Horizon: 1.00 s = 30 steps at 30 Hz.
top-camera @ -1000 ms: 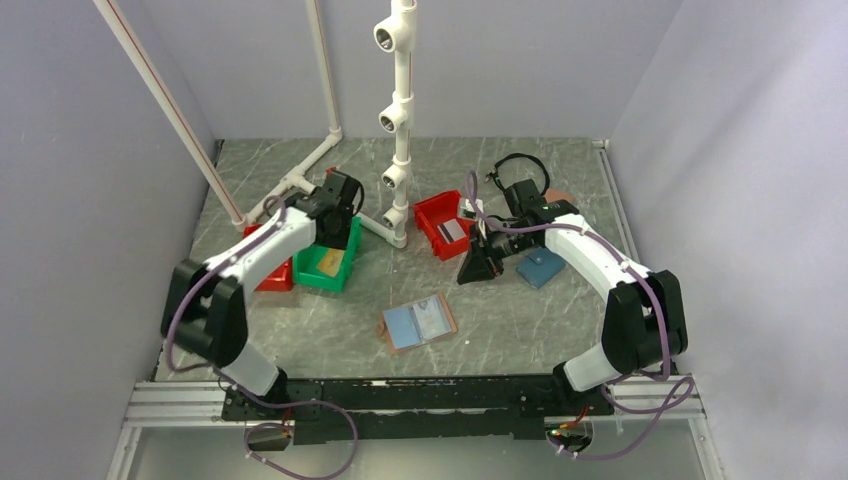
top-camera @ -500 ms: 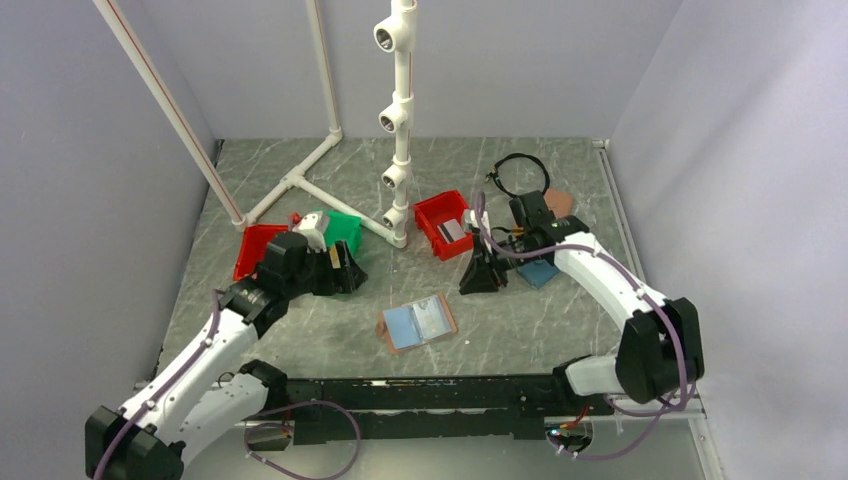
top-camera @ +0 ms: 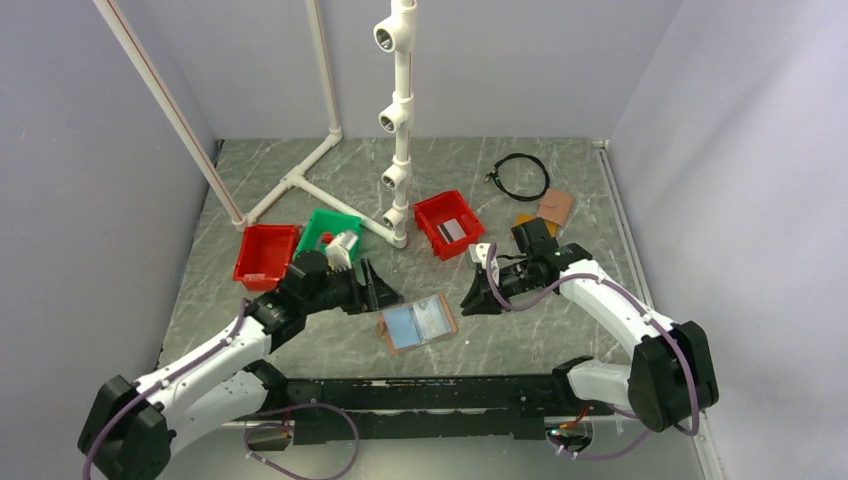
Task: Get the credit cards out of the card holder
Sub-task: Place the credit card in the storage box, then remove the credit card from the card holder.
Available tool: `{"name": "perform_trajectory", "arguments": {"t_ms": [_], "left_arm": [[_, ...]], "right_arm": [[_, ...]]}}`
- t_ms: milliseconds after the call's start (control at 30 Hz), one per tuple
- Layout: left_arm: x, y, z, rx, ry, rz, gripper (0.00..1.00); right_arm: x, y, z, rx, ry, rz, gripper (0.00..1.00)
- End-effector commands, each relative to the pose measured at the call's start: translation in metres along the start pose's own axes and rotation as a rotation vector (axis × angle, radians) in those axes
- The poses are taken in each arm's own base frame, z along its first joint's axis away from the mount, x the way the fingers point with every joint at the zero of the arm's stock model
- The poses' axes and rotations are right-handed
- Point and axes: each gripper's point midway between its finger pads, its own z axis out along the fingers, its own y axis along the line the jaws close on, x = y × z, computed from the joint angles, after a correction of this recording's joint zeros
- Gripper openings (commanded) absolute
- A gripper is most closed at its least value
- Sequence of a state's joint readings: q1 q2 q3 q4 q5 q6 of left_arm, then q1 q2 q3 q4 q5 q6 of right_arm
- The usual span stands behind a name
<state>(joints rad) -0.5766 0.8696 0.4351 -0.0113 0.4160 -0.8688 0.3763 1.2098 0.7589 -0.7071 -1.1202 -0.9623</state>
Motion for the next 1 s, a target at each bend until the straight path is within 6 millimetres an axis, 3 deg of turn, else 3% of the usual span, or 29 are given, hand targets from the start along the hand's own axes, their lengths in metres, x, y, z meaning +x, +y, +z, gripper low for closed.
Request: {"name": "perform_trajectory", "arguments": {"t_ms": [0,67,267,533,967], "left_arm": [[-0.002,-0.026,0.017,0.013,-0.018,0.061,0.75],[0.005,-0.025,0.028,0.001,-0.004,0.061,0.66],[0.028,-0.004,0.061,-0.075,0.029,-0.008,0.61],[0.038,0.016,0.09,-0.21,0.032,-0.056,0.59],[0.058,0.042,0.109,-0.321,0.118,-0.063,0.63]], "right_arm": [[-0.01,-0.011,0.008,0.003,-0.045,-0.075,0.2],[-0.005,-0.018,0.013,0.03,-0.026,-0.021,0.14],[0.006,-0.037,0.025,0.095,0.026,0.185,0.0],[0.02,-0.045,0.04,0.122,0.098,0.246,0.0],[0.028,-0.058,0.041,0.198,0.206,0.151,0.0]]}}
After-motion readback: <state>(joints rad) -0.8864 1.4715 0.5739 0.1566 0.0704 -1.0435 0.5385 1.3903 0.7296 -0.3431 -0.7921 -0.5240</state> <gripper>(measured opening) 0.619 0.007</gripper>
